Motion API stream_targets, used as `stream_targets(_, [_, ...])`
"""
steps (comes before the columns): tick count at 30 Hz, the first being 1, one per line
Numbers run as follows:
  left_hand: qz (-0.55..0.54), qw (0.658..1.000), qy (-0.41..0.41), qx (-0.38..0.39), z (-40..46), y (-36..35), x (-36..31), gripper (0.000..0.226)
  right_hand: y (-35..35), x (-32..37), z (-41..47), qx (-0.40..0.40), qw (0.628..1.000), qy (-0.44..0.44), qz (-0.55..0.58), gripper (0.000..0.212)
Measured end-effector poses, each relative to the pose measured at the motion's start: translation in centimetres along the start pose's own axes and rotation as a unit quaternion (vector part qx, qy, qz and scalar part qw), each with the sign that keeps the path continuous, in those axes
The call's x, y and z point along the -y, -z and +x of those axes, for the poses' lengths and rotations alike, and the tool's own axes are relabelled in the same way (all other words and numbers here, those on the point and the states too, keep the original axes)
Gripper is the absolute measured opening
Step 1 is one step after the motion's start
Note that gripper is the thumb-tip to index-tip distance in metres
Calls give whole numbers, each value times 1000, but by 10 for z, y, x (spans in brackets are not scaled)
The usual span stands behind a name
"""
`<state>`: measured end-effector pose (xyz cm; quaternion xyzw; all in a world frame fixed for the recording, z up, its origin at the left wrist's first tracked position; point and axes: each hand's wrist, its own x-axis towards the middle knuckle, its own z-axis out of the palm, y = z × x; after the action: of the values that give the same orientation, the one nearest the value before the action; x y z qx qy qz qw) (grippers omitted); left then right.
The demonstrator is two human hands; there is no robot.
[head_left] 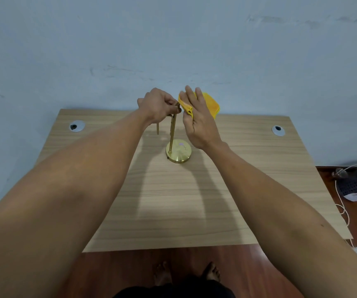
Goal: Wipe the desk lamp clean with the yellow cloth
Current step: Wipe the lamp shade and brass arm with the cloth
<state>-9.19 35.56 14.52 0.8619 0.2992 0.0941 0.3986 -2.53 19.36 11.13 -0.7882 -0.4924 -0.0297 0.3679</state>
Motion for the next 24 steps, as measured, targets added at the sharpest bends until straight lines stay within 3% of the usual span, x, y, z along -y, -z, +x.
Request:
stream_targets(2, [-3,1000,-2,-4,0,-1,0,18,-1,-10,-5,-7,1000,16,-6,56])
stream_targets(5, [-16,1000,-2,-1,1,-2,4,17,5,-7,-5,-35,997,-68,21,57])
stream_targets(10, [-15,1000,-10,-1,1,-2,3,21,9,-26,-4,28,989,107,-94,59])
stream_targets(13, [-21,1000,-5,2,2,-3,4,18,17,-27,-2,-1,997,1,-81,60])
stream_targets(17, [-16,1000,-14,12,4,-3,8,20,11,-29,-3,33,985,123,-114,59])
stream_targets(21, [-15,1000,-16,11,5,-3,8,17,11,-26,-2,-12,996,17,-89,59])
stream_targets(24, [-9,999,-23,20,5,-3,9,16,11,-30,-4,18,986,108,-125,60])
